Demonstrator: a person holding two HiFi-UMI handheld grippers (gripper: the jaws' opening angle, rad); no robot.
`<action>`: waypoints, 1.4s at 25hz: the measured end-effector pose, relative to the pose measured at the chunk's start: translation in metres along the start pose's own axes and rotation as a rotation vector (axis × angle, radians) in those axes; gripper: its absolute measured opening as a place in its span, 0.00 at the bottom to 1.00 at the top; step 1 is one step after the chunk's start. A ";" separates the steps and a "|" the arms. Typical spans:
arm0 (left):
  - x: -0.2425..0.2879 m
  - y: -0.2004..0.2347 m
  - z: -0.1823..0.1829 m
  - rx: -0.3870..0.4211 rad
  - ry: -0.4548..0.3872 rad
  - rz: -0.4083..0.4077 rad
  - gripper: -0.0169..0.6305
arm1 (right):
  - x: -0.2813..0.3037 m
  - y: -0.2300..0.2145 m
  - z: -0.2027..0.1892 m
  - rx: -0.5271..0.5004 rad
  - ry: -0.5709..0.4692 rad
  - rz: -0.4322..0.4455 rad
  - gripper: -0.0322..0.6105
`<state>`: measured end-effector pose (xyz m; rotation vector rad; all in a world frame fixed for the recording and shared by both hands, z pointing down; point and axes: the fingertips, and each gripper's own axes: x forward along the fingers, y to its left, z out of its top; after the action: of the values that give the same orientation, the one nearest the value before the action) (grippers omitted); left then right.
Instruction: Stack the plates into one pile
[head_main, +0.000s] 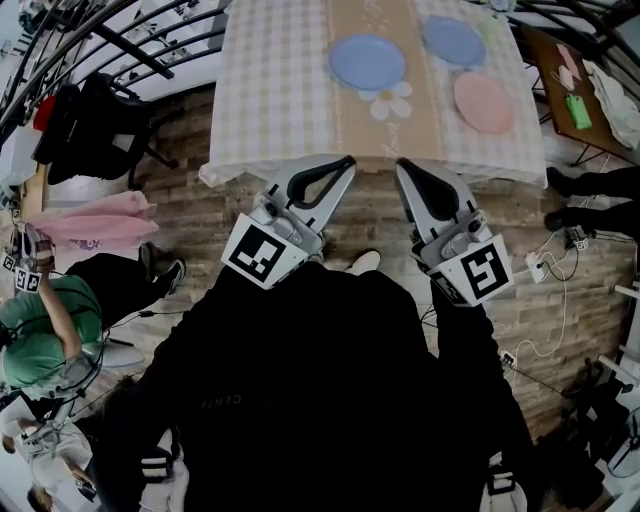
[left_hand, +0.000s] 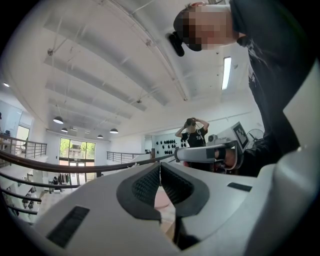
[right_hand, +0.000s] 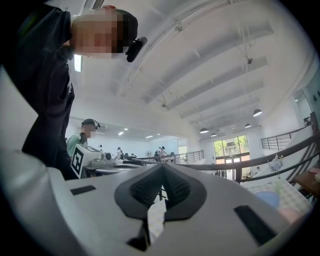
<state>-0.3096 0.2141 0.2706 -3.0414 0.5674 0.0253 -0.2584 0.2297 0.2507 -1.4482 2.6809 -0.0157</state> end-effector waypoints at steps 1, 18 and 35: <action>0.001 -0.002 0.000 -0.001 0.000 -0.002 0.06 | -0.002 -0.001 -0.001 -0.001 0.002 -0.003 0.05; 0.016 -0.028 -0.010 0.003 0.037 -0.006 0.06 | -0.035 -0.019 -0.020 -0.001 0.034 -0.008 0.05; 0.037 -0.057 -0.014 0.032 0.017 -0.014 0.06 | -0.075 -0.032 -0.028 -0.033 0.085 -0.021 0.05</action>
<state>-0.2543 0.2528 0.2865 -3.0175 0.5426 -0.0092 -0.1935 0.2742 0.2859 -1.5179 2.7455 -0.0348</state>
